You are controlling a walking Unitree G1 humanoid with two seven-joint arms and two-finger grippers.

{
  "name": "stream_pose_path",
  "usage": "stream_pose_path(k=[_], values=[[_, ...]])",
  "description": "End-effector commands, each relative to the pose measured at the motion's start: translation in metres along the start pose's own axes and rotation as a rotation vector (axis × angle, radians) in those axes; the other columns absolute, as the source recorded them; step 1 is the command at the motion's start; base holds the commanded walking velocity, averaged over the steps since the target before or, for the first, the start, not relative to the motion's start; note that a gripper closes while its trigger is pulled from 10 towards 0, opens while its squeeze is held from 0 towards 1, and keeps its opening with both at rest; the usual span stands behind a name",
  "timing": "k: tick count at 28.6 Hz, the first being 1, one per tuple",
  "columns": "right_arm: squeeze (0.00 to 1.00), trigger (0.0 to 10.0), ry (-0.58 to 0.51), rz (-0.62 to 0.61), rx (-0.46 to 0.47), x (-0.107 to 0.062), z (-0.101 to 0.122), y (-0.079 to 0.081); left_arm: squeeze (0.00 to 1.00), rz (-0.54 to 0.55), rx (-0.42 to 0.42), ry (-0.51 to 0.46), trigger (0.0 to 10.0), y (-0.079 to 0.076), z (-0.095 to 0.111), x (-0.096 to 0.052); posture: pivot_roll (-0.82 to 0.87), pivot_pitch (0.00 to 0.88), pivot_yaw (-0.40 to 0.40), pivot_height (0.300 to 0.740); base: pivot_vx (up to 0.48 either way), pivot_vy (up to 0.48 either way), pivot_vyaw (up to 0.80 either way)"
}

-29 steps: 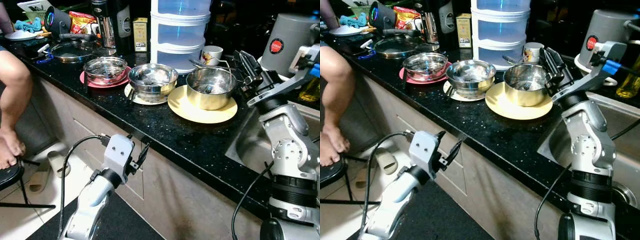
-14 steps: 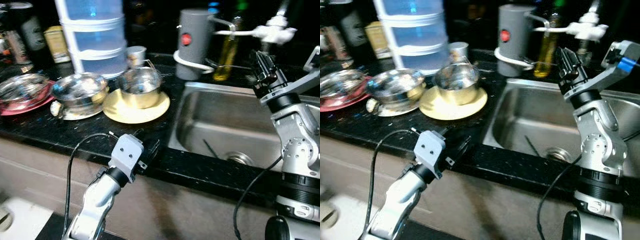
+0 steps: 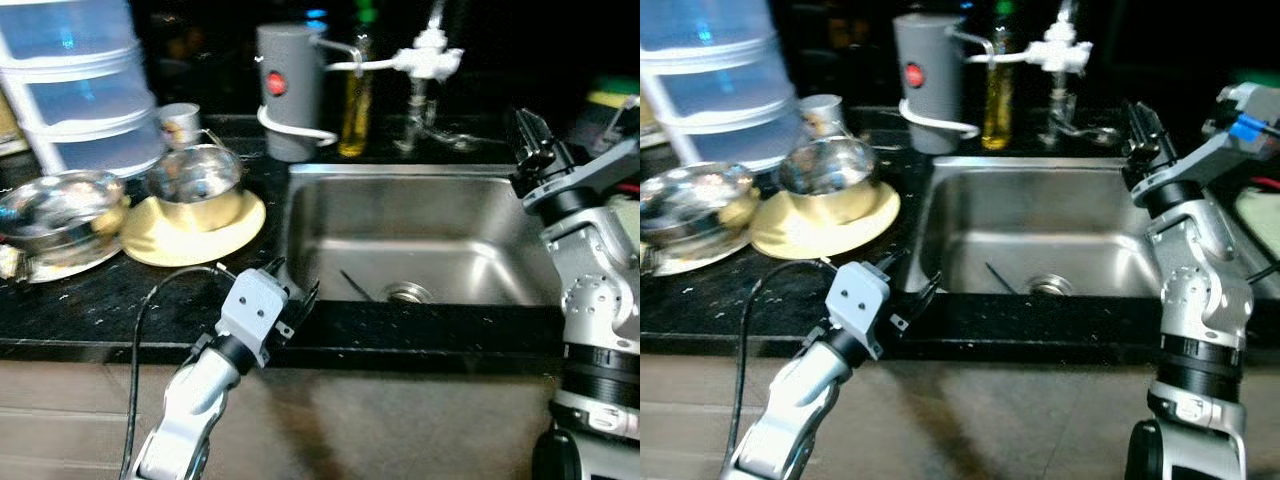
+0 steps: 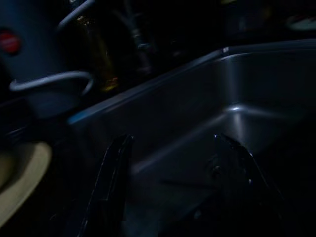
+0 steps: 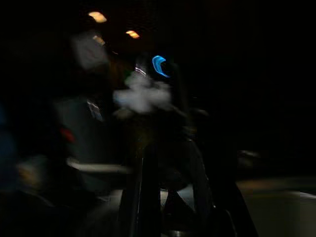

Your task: Kitchen organization

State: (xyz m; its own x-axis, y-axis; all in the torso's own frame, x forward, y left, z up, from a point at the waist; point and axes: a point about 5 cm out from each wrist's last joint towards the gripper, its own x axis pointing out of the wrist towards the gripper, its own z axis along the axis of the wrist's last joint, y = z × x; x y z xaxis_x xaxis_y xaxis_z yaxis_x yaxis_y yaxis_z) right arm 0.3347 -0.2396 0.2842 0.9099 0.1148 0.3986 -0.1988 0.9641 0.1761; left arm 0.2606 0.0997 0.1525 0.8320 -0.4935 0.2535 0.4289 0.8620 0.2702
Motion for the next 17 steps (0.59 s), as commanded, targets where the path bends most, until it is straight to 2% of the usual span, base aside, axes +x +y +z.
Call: stream_pose_path(k=[1, 2, 3, 8, 9, 11, 13, 17], values=[[0.0, 10.0, 0.06, -0.035, -0.04, 0.0, -0.011, -0.004, 0.0, 0.004, 0.0, 0.035, 10.0, -0.001, -0.006, -0.003, -0.04, 0.0, -0.016, 0.74, 0.0, 0.0, -0.79], [0.0, 10.0, 0.076, -0.041, -0.059, 0.0, -0.013, -0.005, 0.0, 0.004, 0.0, 0.035, 10.0, 0.0, -0.006, -0.003, -0.04, 0.0, -0.016, 0.74, 0.0, 0.0, -0.79], [0.0, 10.0, 0.124, -0.043, -0.128, 0.0, -0.019, -0.005, 0.0, 0.007, 0.0, 0.036, 10.0, 0.0, -0.007, -0.003, -0.04, 0.0, -0.016, 0.74, 0.0, 0.0, -0.79], [0.0, 10.0, 0.188, -0.025, -0.204, 0.0, -0.028, -0.002, 0.0, 0.011, -0.001, 0.041, 10.0, 0.0, -0.007, -0.003, -0.05, 0.0, -0.018, 0.74, 0.0, 0.0, -0.79], [0.0, 10.0, 0.236, 0.003, -0.252, 0.0, -0.035, 0.004, 0.0, 0.02, -0.001, 0.044, 10.0, 0.001, -0.008, -0.003, -0.05, 0.0, -0.019, 0.74, 0.0, 0.0, -0.79], [0.0, 10.0, 0.262, 0.016, -0.267, 0.001, -0.039, 0.008, 0.0, 0.029, -0.001, 0.046, 10.0, 0.002, -0.008, -0.003, -0.05, 0.0, -0.02, 0.74, 0.0, 0.0, -0.79], [0.0, 10.0, 0.289, 0.016, -0.281, 0.002, -0.045, 0.011, 0.0, 0.038, -0.003, 0.047, 10.0, 0.003, -0.008, -0.003, -0.05, 0.0, -0.02, 0.74, 0.0, 0.0, 0.0], [0.0, 10.0, 0.407, 0.043, -0.407, 0.009, -0.074, 0.028, 0.0, 0.066, -0.003, 0.05, 10.0, 0.005, -0.007, -0.003, -0.04, 0.0, -0.025, 0.74, 0.0, 0.0, 0.0]])
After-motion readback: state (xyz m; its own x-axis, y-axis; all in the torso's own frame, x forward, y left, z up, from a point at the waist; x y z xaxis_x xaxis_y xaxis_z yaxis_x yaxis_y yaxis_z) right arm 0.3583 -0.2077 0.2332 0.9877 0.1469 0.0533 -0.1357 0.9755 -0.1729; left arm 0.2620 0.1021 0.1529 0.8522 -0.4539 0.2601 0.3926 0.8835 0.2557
